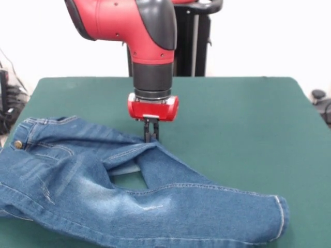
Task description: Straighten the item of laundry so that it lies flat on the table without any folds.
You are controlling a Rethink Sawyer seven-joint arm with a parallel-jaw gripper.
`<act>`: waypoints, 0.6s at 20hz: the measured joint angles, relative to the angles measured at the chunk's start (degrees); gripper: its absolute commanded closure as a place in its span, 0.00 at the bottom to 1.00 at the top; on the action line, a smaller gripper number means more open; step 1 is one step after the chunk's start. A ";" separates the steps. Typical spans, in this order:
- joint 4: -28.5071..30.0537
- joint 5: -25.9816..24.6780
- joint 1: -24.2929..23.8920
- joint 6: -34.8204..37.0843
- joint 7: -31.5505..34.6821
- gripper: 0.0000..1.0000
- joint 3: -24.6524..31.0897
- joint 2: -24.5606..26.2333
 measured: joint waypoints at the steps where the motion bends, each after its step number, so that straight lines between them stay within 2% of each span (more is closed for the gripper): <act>1: 0.08 0.08 -0.02 0.13 0.00 1.00 0.00 -0.04; 6: 3.16 2.07 -0.40 4.17 0.00 1.00 -0.01 -1.08; 12: 7.02 3.48 0.50 5.56 0.00 1.00 -0.02 -2.87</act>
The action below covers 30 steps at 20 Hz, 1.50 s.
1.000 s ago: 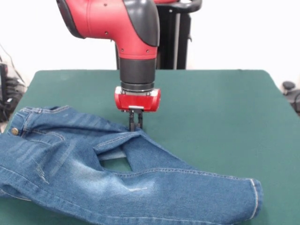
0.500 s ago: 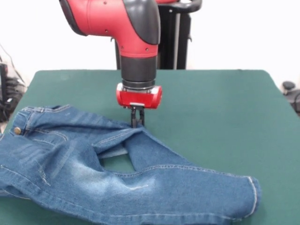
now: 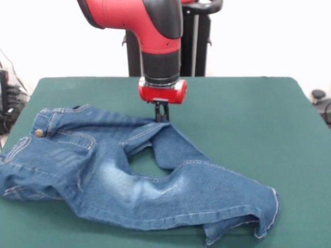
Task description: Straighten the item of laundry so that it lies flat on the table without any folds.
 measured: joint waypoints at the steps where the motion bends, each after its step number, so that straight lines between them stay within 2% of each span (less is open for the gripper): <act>1: 1.35 0.56 0.86 0.00 0.00 1.00 -0.01 -0.80; 13: 9.39 7.77 8.97 2.70 0.01 1.00 0.01 -5.94; 30: 15.37 15.43 11.67 7.16 0.01 1.00 -0.01 -11.95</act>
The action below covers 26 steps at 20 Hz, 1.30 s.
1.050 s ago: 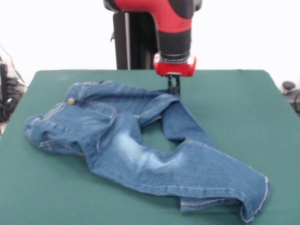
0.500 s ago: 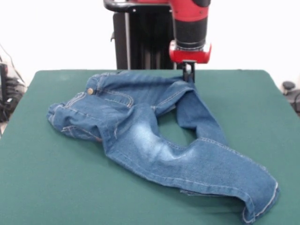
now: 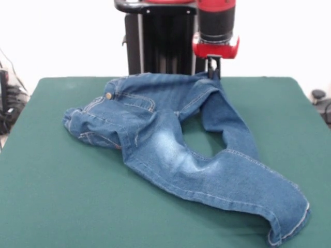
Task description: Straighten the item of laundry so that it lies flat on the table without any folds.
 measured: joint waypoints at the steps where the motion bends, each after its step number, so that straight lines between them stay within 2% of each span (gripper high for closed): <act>1: 0.12 0.26 0.02 0.34 0.00 1.00 0.00 -0.26; 13: 2.51 5.74 0.04 7.98 0.00 1.00 0.01 -4.96; 26: 2.69 7.17 3.99 25.49 0.00 1.00 -0.31 -13.97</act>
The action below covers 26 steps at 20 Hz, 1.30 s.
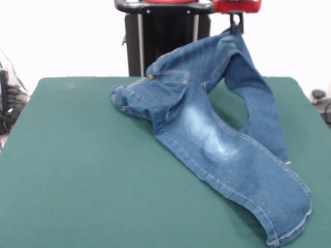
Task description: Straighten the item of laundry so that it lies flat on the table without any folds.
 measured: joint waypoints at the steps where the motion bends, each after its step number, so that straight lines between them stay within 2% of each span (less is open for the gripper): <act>1: 0.00 0.00 0.23 1.07 0.00 1.00 -0.11 -0.55; 5: 0.00 0.13 0.87 5.38 0.04 1.00 -0.86 -2.83; 18: 0.02 2.91 0.87 5.70 0.04 1.00 -1.18 -3.76; 19: 0.02 2.91 0.88 5.72 0.04 0.00 -1.18 -3.76; 26: 0.02 3.48 0.88 5.72 0.04 0.00 -1.18 -3.77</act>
